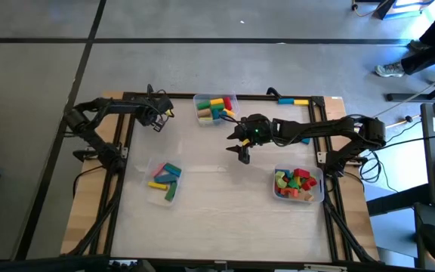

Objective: Sort blocks by size
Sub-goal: Put the blue rectangular block into the bottom left transparent bin

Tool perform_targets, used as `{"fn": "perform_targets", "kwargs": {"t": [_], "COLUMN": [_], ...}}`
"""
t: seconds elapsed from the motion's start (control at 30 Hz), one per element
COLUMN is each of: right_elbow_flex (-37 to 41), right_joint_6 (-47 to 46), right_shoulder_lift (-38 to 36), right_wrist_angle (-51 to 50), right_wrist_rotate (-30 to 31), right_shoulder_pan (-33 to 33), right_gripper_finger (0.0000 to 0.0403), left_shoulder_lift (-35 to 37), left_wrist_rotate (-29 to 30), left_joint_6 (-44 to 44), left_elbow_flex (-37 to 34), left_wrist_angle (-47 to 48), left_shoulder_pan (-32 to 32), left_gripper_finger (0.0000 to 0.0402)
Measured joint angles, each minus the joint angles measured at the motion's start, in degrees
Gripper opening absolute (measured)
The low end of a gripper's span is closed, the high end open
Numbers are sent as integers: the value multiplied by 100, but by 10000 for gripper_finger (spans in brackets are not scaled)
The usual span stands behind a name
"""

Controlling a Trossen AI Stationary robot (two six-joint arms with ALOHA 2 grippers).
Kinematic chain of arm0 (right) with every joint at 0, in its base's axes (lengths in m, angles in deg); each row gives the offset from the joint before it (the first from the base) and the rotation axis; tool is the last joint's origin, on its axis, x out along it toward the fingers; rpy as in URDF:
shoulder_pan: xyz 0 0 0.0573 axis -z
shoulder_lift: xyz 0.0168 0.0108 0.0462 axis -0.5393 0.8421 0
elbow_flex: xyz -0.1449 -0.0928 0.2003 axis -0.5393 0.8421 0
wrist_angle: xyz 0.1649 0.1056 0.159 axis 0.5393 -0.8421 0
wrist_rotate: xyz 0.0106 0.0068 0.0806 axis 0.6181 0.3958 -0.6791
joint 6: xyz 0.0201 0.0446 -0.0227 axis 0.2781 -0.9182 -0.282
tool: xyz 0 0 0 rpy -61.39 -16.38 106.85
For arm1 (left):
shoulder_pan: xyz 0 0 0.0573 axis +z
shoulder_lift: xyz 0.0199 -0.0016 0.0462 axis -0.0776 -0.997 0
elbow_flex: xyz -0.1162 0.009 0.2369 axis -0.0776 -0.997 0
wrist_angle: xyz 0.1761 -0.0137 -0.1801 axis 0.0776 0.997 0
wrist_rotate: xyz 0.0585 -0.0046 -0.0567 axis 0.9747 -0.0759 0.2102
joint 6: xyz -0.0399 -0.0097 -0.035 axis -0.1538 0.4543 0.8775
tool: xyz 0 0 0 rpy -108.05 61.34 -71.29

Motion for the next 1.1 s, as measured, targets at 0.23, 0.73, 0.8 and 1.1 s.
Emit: {"fn": "perform_targets", "kwargs": {"t": [0.23,0.73,0.8,1.1], "right_elbow_flex": [0,0,0,1], "right_joint_6": [-7,-7,-7,-7], "right_shoulder_lift": [0,0,0,0], "right_wrist_angle": [-50,-43,-44,-52], "right_wrist_rotate": [-2,-4,-2,-4], "right_shoulder_pan": [0,0,0,0], "right_gripper_finger": [225,225,225,225], "left_shoulder_lift": [-334,366,433,538], "left_wrist_rotate": [246,-1371,-1696,-2523], "left_joint_6": [-152,-164,-57,129], "left_elbow_flex": [20,6,11,112], "left_wrist_angle": [45,-94,-221,-223], "left_shoulder_pan": [-131,-1237,-1303,-1655], "left_gripper_finger": [3,5,5,5]}}
